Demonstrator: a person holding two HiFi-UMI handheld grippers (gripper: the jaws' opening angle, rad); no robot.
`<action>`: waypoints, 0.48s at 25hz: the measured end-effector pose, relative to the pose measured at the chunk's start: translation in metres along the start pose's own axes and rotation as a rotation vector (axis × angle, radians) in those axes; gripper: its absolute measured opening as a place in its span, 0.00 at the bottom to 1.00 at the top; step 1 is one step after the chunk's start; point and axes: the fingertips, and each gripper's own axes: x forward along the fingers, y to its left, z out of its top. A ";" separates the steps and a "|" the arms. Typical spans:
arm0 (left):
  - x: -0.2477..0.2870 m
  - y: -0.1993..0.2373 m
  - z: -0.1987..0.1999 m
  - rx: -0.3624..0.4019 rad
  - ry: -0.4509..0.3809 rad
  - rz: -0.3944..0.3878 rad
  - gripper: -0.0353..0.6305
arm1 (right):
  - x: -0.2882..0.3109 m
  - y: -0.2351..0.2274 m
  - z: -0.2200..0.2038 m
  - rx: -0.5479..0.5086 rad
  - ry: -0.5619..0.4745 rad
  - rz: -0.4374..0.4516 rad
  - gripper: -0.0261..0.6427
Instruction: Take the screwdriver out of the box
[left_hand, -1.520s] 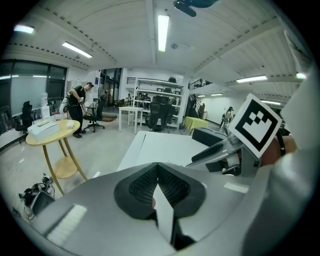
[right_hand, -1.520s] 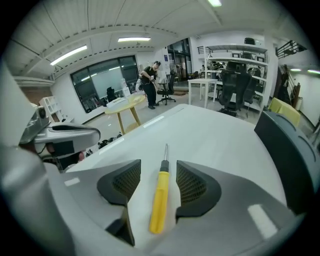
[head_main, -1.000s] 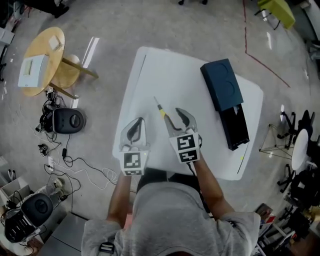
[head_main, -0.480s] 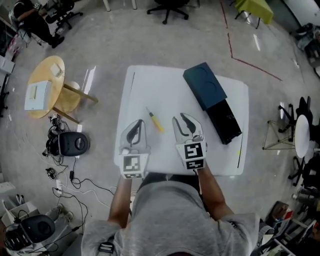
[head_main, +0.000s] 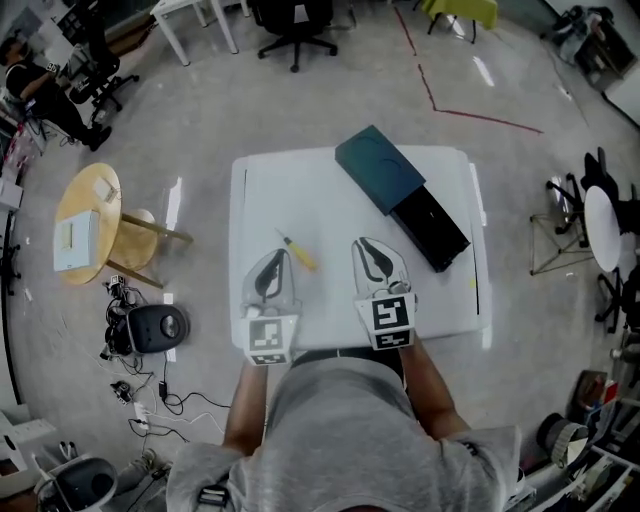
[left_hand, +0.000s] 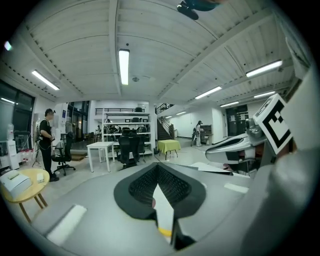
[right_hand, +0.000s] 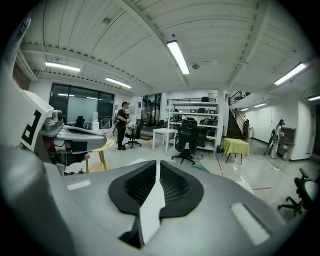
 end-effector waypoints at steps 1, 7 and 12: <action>0.000 -0.005 0.000 0.003 0.001 -0.014 0.07 | -0.004 -0.002 -0.002 0.003 -0.001 -0.009 0.07; 0.000 -0.031 -0.001 0.016 0.009 -0.084 0.07 | -0.028 -0.014 -0.011 0.013 0.006 -0.072 0.05; 0.002 -0.043 -0.004 0.028 0.020 -0.119 0.07 | -0.036 -0.021 -0.016 0.014 0.007 -0.099 0.05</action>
